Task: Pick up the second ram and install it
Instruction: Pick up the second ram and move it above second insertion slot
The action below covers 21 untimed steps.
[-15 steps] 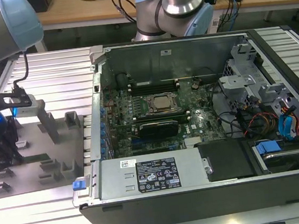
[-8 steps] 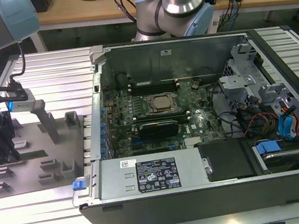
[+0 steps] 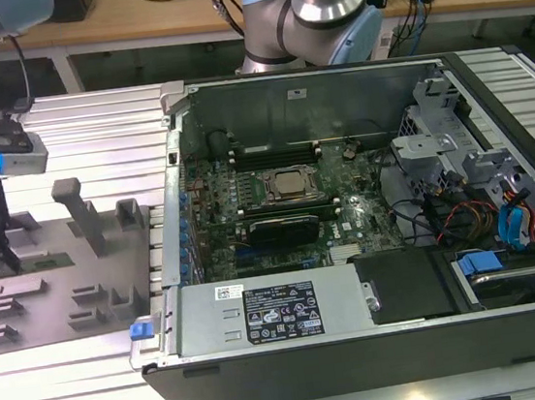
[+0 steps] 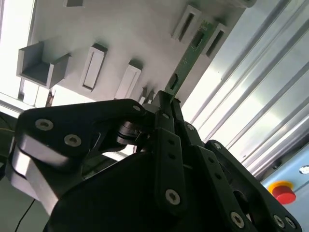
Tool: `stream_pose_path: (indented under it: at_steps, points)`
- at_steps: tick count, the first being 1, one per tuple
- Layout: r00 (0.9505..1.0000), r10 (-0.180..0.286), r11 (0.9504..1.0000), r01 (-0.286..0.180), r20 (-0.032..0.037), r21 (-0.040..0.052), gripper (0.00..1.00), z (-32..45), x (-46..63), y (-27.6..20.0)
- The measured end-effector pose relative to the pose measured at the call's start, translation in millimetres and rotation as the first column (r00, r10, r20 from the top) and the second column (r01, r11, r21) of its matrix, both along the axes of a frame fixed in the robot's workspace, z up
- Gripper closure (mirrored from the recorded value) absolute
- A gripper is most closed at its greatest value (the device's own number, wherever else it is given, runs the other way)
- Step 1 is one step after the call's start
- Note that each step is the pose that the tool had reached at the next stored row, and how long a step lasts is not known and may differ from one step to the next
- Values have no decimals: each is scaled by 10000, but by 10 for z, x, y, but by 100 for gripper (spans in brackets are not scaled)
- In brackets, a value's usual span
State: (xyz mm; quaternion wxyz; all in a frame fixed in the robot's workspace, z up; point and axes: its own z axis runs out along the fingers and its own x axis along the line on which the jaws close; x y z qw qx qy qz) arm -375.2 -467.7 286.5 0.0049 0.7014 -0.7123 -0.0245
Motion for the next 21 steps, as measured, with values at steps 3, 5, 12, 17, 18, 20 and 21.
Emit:
stream_pose_path:
  at_steps: [3,5,12,17,18,20,21]
  points:
    - [10000,-1,10000,1,0,-19,89,98,1,1]
    - [10000,0,10000,0,0,-35,89,182,2,1]
    - [10000,0,9999,0,-5,-137,89,433,12,4]
    - [10000,0,9998,0,-9,-205,89,559,17,6]
    - [10000,-1,9998,1,-9,-223,89,597,18,6]
    - [10000,-1,9997,0,-10,-257,89,690,20,7]
    - [10000,-1,9996,0,-11,-266,89,712,21,7]
